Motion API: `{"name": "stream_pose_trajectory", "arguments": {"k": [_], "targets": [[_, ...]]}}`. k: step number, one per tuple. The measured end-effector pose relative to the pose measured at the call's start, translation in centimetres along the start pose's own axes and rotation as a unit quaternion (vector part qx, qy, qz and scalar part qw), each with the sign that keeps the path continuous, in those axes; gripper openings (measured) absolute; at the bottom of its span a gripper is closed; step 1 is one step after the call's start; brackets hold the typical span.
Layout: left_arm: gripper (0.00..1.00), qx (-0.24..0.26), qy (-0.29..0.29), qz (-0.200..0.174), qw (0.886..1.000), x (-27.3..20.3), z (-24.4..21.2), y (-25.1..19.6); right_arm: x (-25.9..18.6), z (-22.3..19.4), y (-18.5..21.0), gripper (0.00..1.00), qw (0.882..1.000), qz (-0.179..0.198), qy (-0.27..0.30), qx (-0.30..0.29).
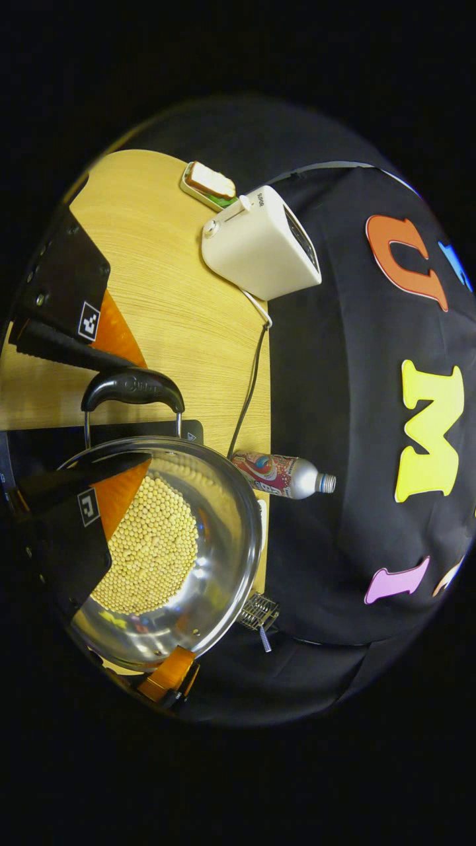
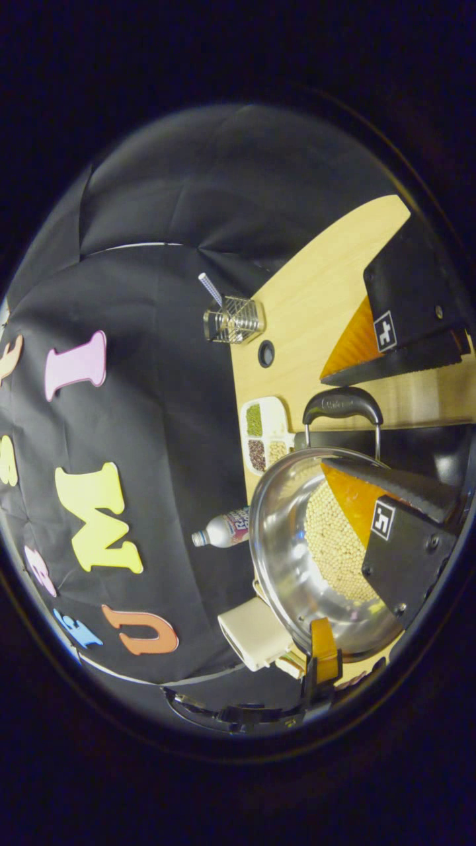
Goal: First push the handle of the pot to place it horizontally, then grasp the pot with both hands and set it on the induction cooktop.
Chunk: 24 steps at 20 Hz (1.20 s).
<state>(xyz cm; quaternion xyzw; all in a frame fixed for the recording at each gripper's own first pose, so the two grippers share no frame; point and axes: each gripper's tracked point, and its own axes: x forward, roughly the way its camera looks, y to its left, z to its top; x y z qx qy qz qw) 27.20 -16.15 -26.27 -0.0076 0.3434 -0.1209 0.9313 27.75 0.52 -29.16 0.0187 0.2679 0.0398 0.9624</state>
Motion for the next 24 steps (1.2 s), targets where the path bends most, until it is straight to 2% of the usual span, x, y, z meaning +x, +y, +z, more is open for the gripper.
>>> {"name": "stream_pose_trajectory", "arguments": {"k": [1, 2, 3, 4, 9, 10, 11, 17, 19, 24], "targets": [[0.66, -0.005, -0.002, -0.005, 1.0, -0.5, 0.1, 0.0, -0.4, 0.1, -0.2, 0.7, 1.0, -0.007, -0.008, -0.003], [0.66, -0.009, -0.005, -0.009, 1.0, -1.4, 0.1, 0.0, -0.8, 0.3, -0.2, 0.83, 1.0, -0.007, -0.015, -0.002], [0.88, -0.012, -0.023, -0.001, 1.0, -2.3, 0.6, 0.7, -1.6, 0.6, 0.1, 0.81, 1.0, -0.004, -0.021, 0.002], [0.82, -0.015, -0.037, 0.003, 0.999, -3.3, 1.1, 1.1, -2.4, 0.7, 0.4, 0.84, 1.0, -0.001, -0.027, 0.006], [0.94, -0.017, -0.095, 0.011, 0.995, -9.4, 1.7, 2.3, -7.6, 1.6, 1.6, 0.92, 0.998, 0.005, -0.065, -0.002], [0.83, -0.018, -0.106, 0.012, 0.994, -10.5, 1.6, 2.3, -8.9, 1.6, 1.9, 0.92, 0.997, 0.006, -0.072, -0.005], [0.95, -0.02, -0.118, 0.012, 0.993, -11.7, 1.5, 2.3, -10.3, 1.8, 2.4, 0.93, 0.997, 0.009, -0.08, -0.008], [0.96, -0.029, -0.186, 0.024, 0.982, -19.5, 0.1, 2.8, -18.4, 2.5, 4.1, 0.95, 0.99, 0.012, -0.142, -0.01], [0.96, -0.028, -0.208, 0.034, 0.977, -22.5, -0.6, 3.0, -21.0, 2.4, 4.5, 0.99, 0.987, 0.012, -0.161, -0.013], [0.95, -0.015, -0.254, 0.059, 0.965, -29.7, -2.5, 3.1, -27.7, 2.0, 5.3, 0.99, 0.98, 0.017, -0.198, -0.025]]}}
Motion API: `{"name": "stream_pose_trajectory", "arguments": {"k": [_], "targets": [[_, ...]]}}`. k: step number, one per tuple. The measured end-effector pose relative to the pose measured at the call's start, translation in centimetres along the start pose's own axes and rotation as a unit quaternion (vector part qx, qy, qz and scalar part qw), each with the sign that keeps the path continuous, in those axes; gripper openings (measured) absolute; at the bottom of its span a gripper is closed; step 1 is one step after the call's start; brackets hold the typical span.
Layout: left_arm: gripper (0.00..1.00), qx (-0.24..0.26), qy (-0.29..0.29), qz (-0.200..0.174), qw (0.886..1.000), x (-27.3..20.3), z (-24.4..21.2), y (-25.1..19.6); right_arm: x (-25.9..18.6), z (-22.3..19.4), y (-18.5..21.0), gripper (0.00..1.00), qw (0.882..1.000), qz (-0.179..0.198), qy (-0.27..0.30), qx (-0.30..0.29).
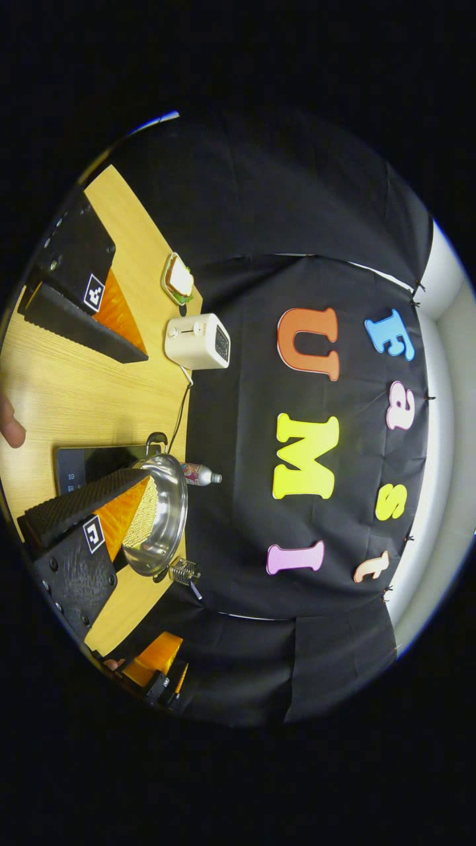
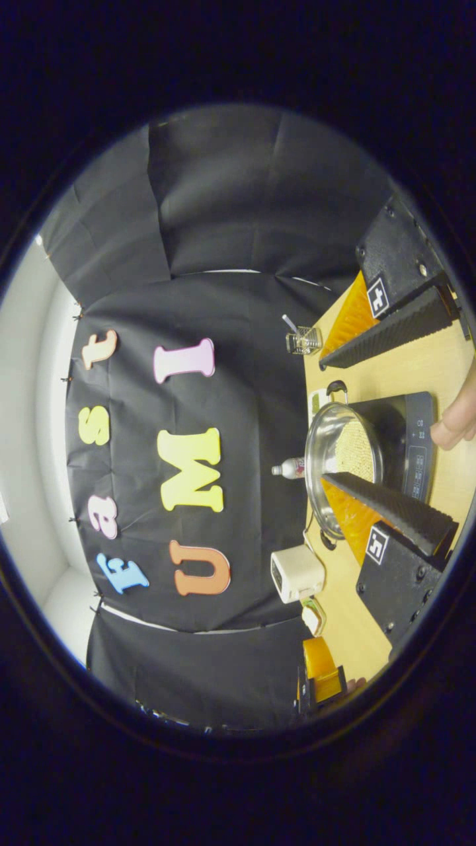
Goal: First push the handle of the pot to place it horizontally, then grasp the pot with both hands and set it on the induction cooktop.
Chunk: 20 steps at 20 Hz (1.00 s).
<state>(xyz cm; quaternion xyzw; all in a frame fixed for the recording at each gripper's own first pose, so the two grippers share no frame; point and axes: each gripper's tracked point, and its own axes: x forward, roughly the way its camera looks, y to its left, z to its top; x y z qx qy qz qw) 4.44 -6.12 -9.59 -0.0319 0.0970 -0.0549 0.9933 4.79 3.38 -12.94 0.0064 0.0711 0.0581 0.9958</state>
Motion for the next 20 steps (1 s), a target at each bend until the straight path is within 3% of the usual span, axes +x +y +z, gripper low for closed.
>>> {"name": "stream_pose_trajectory", "arguments": {"k": [10, 14, 20], "targets": [[0.95, -0.006, -0.073, -0.008, 0.997, -10.9, 3.5, 1.3, -10.7, 4.5, -0.4, 0.99, 0.998, -0.027, -0.055, -0.002], [0.95, 0.005, -0.087, 0.007, 0.996, -12.9, 4.1, 2.2, -13.5, 5.4, 0.1, 0.98, 0.997, -0.023, -0.068, -0.019], [0.95, -0.003, -0.095, -0.008, 0.995, -13.9, 4.0, 1.8, -15.1, 5.5, 0.8, 0.99, 0.995, -0.01, -0.093, -0.018]]}}
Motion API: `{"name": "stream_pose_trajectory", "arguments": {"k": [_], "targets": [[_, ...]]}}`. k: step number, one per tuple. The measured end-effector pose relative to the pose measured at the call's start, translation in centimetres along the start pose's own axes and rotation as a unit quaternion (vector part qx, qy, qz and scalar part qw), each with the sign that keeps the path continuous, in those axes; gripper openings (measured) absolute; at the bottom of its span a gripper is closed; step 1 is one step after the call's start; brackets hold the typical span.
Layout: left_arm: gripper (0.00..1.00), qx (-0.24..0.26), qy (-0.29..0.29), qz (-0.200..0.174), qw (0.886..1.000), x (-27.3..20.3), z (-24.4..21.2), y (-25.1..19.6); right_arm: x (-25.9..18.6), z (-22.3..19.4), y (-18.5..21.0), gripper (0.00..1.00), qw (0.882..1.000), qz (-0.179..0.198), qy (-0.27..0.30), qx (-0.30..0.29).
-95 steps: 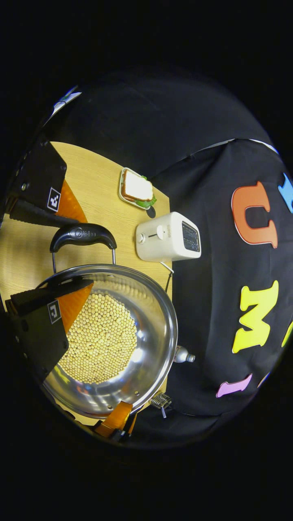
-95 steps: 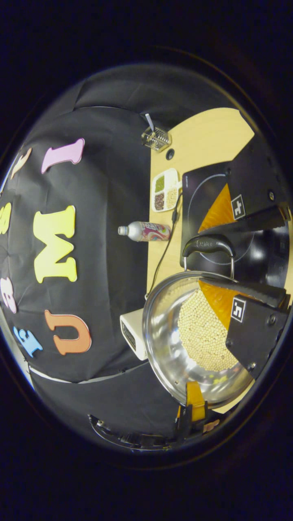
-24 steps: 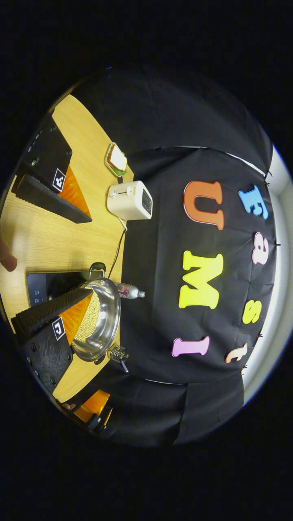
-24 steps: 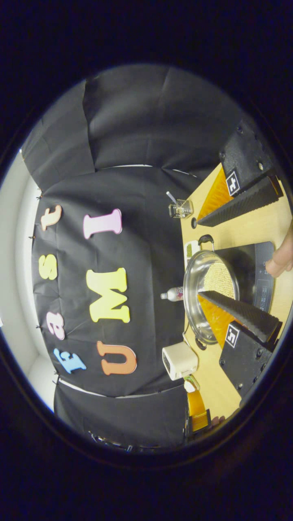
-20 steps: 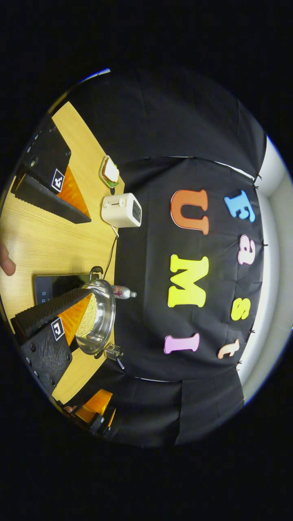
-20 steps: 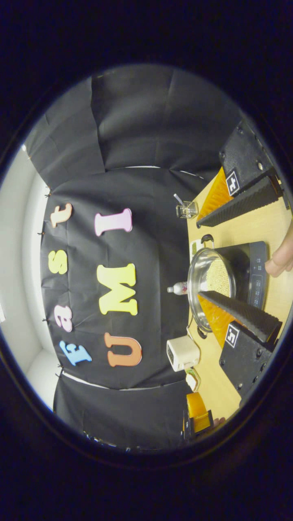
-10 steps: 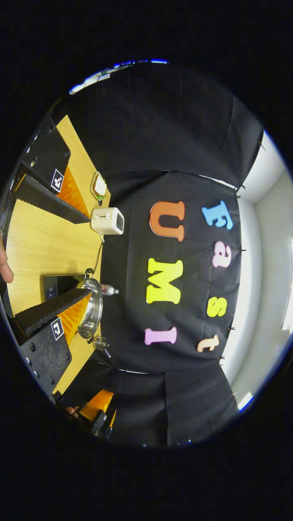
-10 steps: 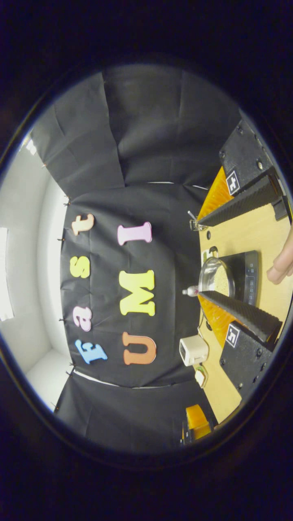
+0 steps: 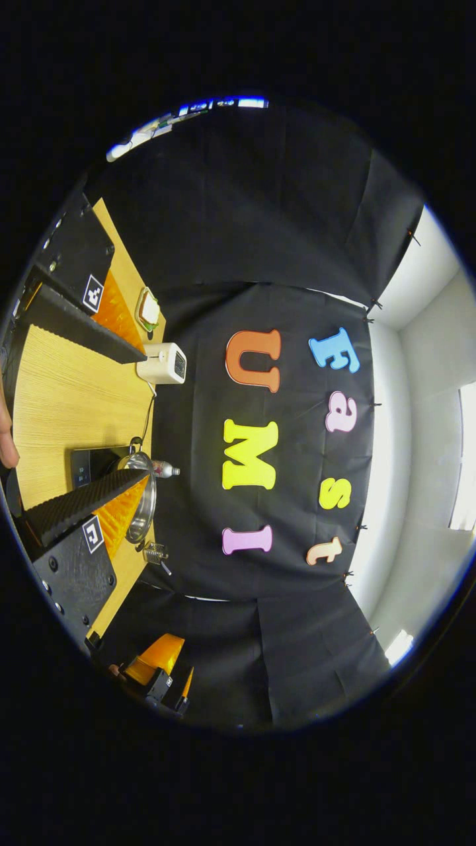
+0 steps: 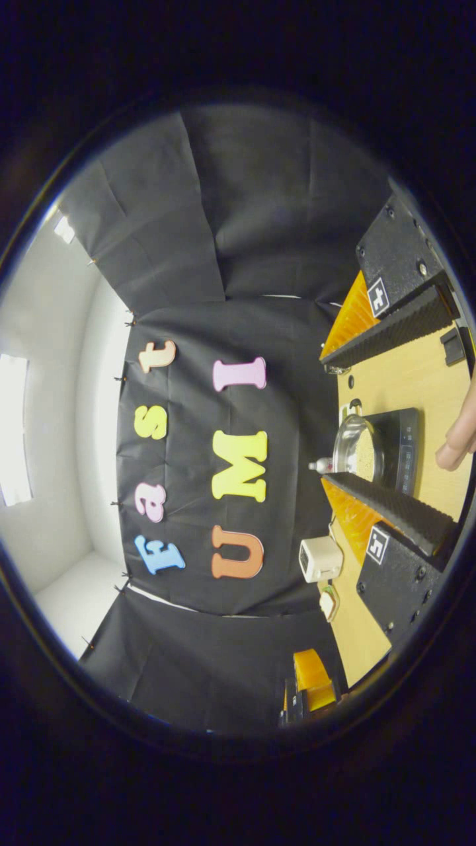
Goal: First push the handle of the pot to place it horizontally, then grasp the pot with both hands and set it on the induction cooktop.
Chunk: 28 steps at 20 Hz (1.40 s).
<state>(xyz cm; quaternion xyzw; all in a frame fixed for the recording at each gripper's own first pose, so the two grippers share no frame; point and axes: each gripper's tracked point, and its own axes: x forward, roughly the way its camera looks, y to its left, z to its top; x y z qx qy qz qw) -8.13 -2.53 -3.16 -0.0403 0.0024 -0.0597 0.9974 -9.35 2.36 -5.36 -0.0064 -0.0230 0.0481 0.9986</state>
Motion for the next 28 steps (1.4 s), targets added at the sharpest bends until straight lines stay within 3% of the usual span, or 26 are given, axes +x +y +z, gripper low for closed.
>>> {"name": "stream_pose_trajectory", "arguments": {"k": [10, 28], "targets": [[0.95, 0.003, 0.006, 0.003, 1.0, 0.2, -0.3, 1.0, 0.0, 0.3, 0.4, 0.98, 1.0, 0.014, -0.01, 0.002], [0.95, 0.003, 0.004, -0.003, 1.0, -0.5, 0.2, 1.3, 0.5, -0.1, -1.1, 0.98, 1.0, 0.0, 0.0, -0.01]]}}
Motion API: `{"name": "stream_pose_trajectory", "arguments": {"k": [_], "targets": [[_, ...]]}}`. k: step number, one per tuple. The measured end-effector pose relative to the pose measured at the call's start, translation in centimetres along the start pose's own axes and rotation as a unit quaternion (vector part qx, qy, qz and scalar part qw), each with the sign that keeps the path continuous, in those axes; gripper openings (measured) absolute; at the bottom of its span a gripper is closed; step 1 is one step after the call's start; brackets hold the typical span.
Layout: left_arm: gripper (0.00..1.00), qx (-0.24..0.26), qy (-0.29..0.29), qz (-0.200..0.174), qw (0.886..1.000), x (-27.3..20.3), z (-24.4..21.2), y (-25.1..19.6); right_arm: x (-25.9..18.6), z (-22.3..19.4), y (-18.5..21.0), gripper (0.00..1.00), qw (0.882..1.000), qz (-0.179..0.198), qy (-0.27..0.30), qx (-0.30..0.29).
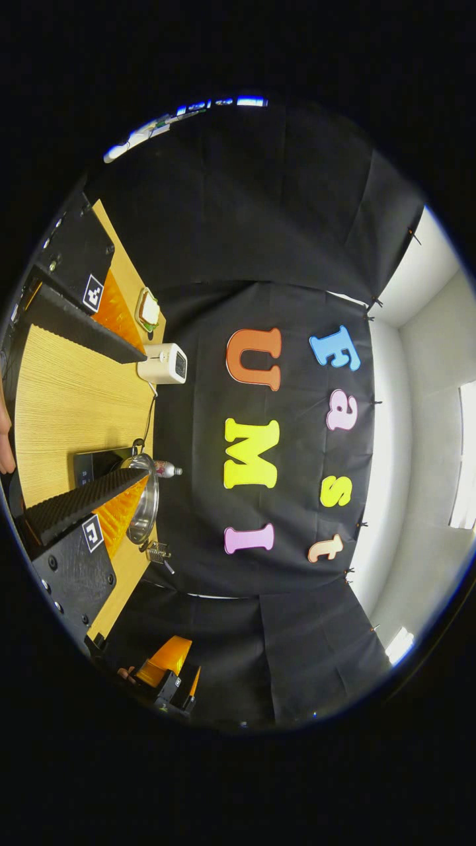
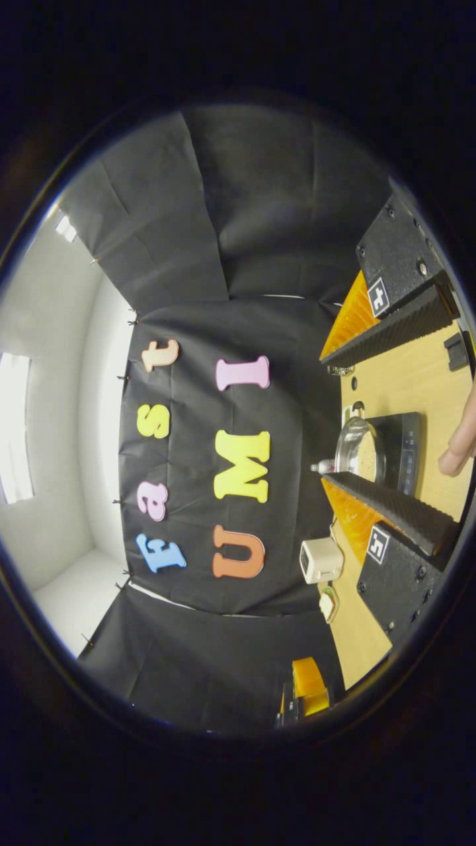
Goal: First push the handle of the pot to place it horizontally, then grasp the pot with both hands and set it on the induction cooktop.
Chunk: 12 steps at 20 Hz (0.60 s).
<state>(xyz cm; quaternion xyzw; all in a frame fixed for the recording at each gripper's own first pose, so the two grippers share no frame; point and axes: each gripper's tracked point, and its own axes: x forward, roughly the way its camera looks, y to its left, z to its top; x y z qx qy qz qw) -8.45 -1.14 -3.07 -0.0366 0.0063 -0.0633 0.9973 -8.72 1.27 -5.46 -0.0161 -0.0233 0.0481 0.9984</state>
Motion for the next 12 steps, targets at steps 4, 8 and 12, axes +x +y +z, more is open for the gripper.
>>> {"name": "stream_pose_trajectory", "arguments": {"k": [4, 8, 12], "targets": [[0.95, -0.002, 0.001, 0.001, 1.0, 0.0, -0.1, 0.2, 0.2, -0.2, -0.4, 0.98, 1.0, -0.003, 0.001, 0.003], [0.95, -0.008, 0.004, -0.011, 1.0, -0.2, -0.1, -0.5, 0.3, -0.6, -0.8, 0.98, 1.0, -0.005, 0.005, 0.007], [0.95, -0.008, 0.002, -0.014, 1.0, -0.4, 0.0, -0.6, 0.3, -0.7, -1.3, 0.99, 1.0, -0.008, 0.007, 0.008]]}}
